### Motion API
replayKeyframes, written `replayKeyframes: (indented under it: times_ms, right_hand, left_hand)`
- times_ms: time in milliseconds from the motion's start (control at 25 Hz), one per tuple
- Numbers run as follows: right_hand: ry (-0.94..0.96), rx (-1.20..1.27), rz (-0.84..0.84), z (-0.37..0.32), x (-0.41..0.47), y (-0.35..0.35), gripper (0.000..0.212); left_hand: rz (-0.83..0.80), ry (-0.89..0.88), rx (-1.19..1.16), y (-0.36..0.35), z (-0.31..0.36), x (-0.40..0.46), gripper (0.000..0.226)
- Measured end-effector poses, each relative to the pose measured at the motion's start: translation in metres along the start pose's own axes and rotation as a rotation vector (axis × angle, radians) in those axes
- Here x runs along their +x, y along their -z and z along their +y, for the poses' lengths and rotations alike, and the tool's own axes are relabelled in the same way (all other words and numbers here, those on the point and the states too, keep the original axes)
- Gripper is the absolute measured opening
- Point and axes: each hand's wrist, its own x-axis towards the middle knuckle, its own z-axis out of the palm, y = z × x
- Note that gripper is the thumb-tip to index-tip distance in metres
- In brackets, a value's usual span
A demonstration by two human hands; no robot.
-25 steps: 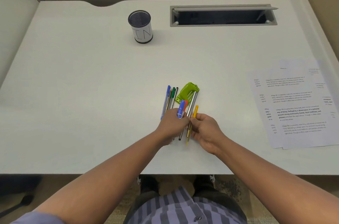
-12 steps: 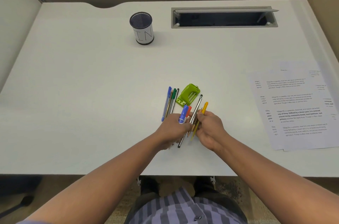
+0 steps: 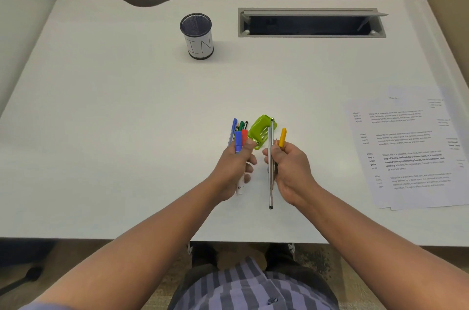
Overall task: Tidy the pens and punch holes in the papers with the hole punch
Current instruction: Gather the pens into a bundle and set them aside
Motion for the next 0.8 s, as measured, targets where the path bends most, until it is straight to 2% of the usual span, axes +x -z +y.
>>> replayKeyframes:
  times_ms: [120,280,400,600,720,800]
  right_hand:
    - [0.067,-0.14,-0.084,-0.006,-0.015,-0.012,0.02]
    - [0.207,-0.292,-0.027,-0.007,-0.023,-0.028,0.016]
    - [0.236,-0.349,0.003,-0.005,-0.023,-0.034,0.016]
    - [0.234,-0.36,0.009,0.001,-0.026,-0.042,0.014]
    - [0.212,-0.363,-0.041,0.003,-0.027,-0.041,0.012]
    - [0.236,-0.453,-0.08,0.002,-0.029,-0.038,0.012]
  left_hand:
    - [-0.121,0.112,-0.326,-0.001,-0.001,0.001,0.04]
    - [-0.191,0.098,-0.536,-0.007,-0.007,0.001,0.047]
    - [-0.165,0.075,-0.602,-0.013,-0.01,0.0,0.044]
    - [-0.041,0.103,-0.645,-0.022,-0.017,0.005,0.053]
    - [0.004,0.108,-0.673,-0.016,-0.017,0.007,0.071]
    - [-0.015,0.083,-0.68,-0.009,-0.014,0.009,0.081]
